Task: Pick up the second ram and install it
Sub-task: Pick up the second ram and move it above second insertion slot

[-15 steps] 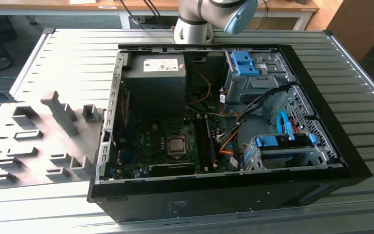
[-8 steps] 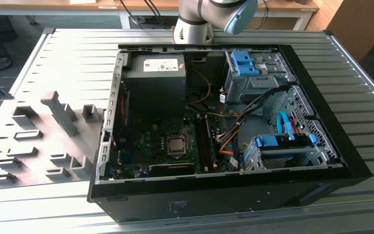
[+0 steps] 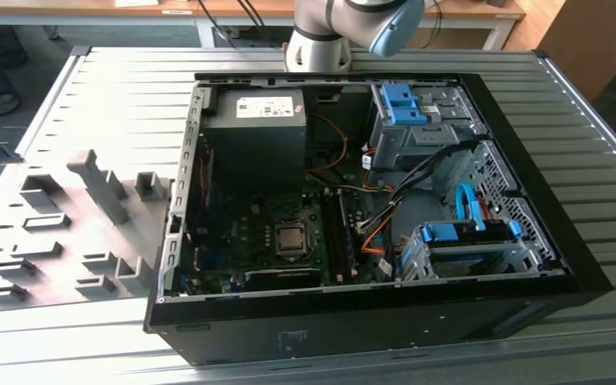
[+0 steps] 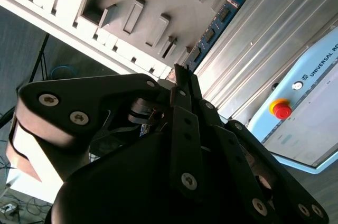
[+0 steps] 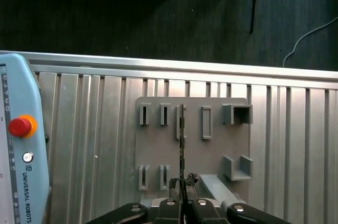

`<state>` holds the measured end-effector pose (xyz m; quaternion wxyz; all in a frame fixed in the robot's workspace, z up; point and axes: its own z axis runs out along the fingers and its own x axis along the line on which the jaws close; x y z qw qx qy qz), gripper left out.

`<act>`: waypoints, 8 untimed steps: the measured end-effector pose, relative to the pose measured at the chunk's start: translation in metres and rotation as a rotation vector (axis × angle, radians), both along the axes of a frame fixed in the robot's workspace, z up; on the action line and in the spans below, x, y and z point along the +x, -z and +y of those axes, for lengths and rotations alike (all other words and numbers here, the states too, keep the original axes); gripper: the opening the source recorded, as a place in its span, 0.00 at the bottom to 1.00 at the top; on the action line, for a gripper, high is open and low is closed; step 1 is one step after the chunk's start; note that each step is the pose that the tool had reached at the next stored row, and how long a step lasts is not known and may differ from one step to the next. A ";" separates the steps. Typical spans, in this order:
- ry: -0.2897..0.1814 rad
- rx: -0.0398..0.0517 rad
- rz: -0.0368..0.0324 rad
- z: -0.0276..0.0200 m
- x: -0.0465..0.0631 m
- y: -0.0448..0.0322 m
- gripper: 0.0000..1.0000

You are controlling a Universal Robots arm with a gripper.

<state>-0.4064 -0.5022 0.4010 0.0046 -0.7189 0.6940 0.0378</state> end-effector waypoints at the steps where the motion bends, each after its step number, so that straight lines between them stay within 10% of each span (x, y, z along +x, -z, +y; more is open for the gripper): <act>1: 0.000 0.0001 -0.0001 0.0001 0.002 0.0001 0.14; 8: 0.000 0.0000 0.0009 0.0009 0.024 0.0001 0.14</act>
